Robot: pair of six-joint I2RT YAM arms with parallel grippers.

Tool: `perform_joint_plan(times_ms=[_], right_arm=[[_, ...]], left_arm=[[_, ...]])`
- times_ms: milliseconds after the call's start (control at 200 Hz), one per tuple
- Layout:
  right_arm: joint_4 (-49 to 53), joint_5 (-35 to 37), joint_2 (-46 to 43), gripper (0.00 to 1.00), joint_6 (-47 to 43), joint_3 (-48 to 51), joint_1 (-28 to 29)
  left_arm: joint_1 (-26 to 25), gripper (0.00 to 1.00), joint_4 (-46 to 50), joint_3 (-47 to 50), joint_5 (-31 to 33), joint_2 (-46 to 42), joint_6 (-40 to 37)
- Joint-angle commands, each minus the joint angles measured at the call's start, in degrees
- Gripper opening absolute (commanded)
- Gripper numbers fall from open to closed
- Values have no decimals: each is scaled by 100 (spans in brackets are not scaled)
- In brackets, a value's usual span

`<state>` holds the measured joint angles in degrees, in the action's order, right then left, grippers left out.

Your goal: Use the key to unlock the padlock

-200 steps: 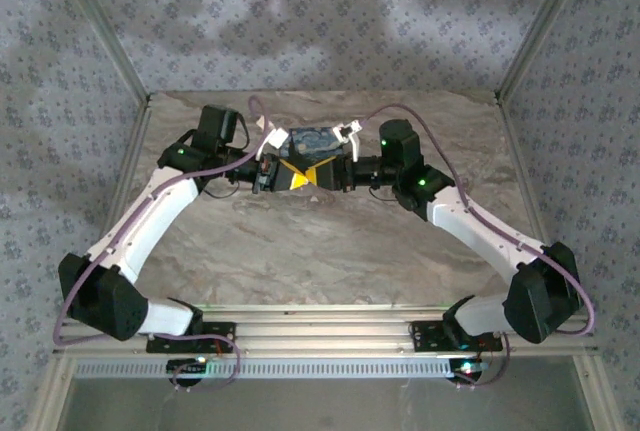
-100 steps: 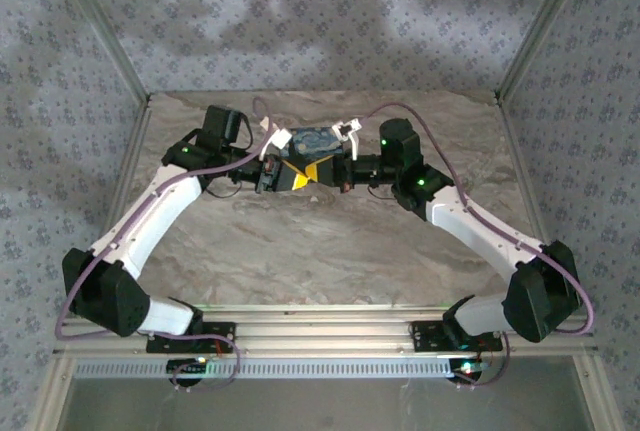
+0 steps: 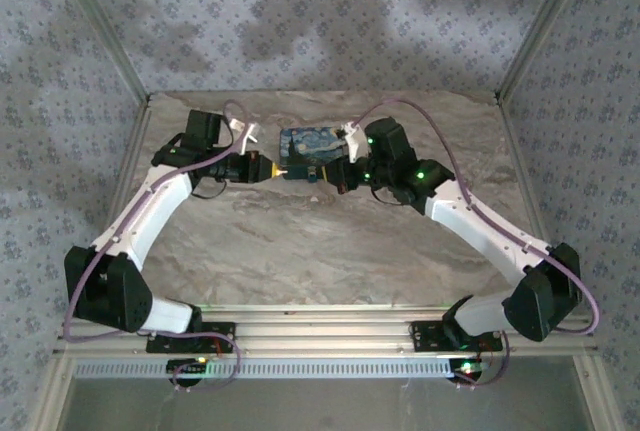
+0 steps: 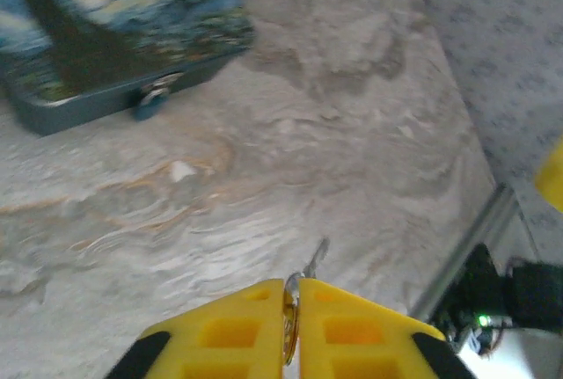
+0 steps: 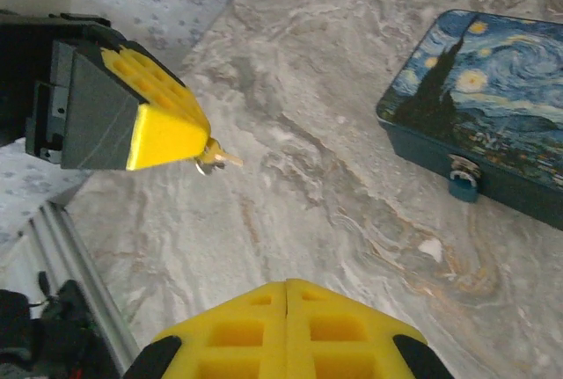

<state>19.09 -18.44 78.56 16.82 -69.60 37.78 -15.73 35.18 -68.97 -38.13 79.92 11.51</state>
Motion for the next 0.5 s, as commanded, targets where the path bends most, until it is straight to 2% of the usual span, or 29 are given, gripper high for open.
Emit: perform_joint_plan(times_ms=[0,90,235,315,405,500], right_arm=[[380,659,167,0,-309,-267,194],[364,851,296,0,-367,-303,331],[282,938,598,0,-438,-388,471],[280,947,756,0,-473,-486,513],[213,919,868,0,-584,-497,546],[15,807,955,0,-773,-373,533]], left_arm=[[26,18,259,94,721,-165,134],[56,24,486,200,1149,-253,124],[104,25,398,718,1937,-549,325],[113,41,142,1048,2554,-706,485],[105,53,-41,1368,3047,-899,632],[105,59,-287,1726,3400,-1172,751]])
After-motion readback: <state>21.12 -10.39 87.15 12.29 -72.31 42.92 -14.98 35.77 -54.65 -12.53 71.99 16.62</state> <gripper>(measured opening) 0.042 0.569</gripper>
